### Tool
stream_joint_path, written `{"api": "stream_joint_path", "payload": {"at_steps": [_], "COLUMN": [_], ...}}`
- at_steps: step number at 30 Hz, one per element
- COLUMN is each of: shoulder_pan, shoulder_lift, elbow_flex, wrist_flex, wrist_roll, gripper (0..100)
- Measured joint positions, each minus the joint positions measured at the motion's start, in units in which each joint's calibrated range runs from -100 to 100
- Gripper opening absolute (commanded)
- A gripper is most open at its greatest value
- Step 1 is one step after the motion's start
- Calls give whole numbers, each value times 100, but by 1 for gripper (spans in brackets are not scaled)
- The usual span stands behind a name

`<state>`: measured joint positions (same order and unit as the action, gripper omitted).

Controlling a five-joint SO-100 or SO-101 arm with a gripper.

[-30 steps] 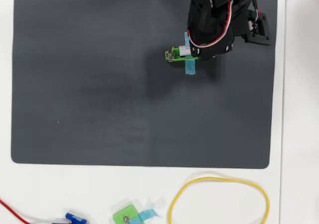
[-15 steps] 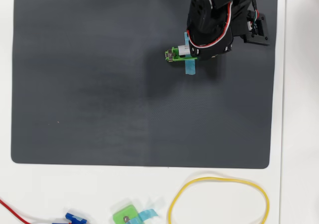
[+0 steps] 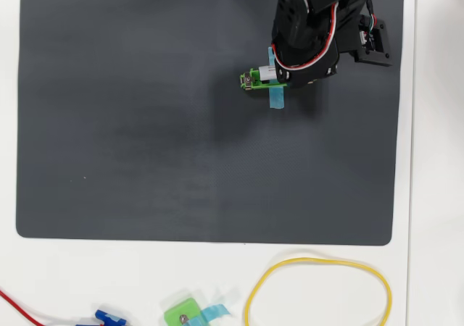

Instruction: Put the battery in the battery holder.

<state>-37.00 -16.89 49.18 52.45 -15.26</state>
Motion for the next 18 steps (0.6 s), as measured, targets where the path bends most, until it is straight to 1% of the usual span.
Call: {"api": "stream_joint_path", "payload": {"at_steps": [18], "shoulder_pan": [0], "shoulder_lift": [0], "elbow_flex": [0], "wrist_flex": [-379], "wrist_roll": [5], "gripper": [0]}}
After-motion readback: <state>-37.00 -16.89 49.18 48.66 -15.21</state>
